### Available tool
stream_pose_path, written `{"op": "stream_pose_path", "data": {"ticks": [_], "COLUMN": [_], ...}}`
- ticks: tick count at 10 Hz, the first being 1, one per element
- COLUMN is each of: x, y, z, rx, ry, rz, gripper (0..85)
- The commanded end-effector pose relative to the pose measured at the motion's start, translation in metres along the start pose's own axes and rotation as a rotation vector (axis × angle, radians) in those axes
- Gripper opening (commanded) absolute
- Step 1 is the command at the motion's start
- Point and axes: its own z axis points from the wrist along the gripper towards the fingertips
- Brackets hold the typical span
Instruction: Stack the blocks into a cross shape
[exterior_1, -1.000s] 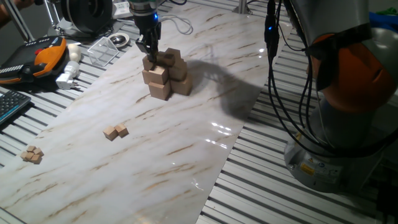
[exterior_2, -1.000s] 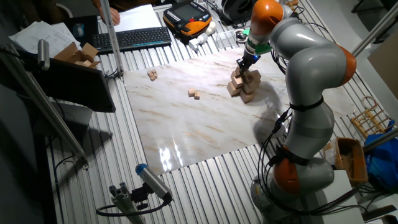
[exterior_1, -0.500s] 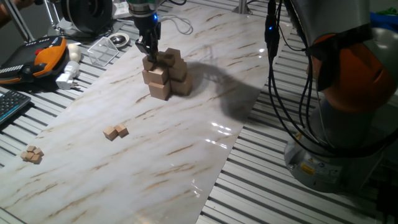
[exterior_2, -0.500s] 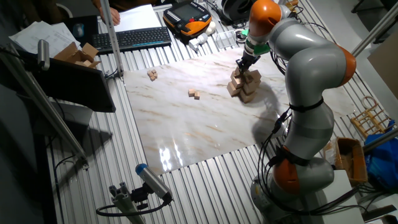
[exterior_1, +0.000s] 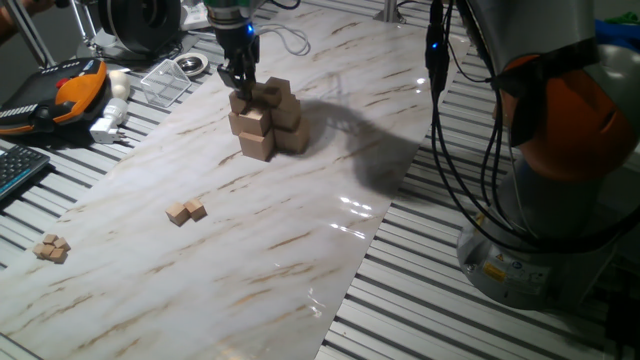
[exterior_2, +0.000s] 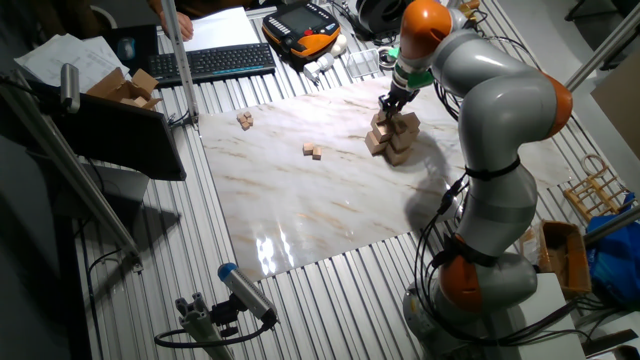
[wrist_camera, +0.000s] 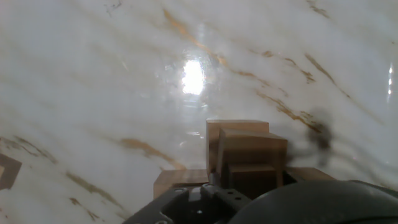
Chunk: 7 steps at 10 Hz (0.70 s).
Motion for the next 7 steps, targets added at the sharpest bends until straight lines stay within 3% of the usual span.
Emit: {"op": "stream_pose_path", "data": {"ticks": [1, 3, 4, 6, 7], "x": [-0.001, -0.007, -0.014, -0.015, -0.015], "y": [0.0, 0.001, 0.004, 0.023, 0.035], "z": [-0.001, -0.013, -0.03, -0.048, -0.055], "rx": [0.0, 0.0, 0.004, 0.024, 0.018], "ry": [0.0, 0.017, 0.035, 0.041, 0.045], "rz": [0.0, -0.009, -0.012, 0.025, 0.053], "gripper": [51.0, 51.0, 51.0, 51.0, 51.0]}}
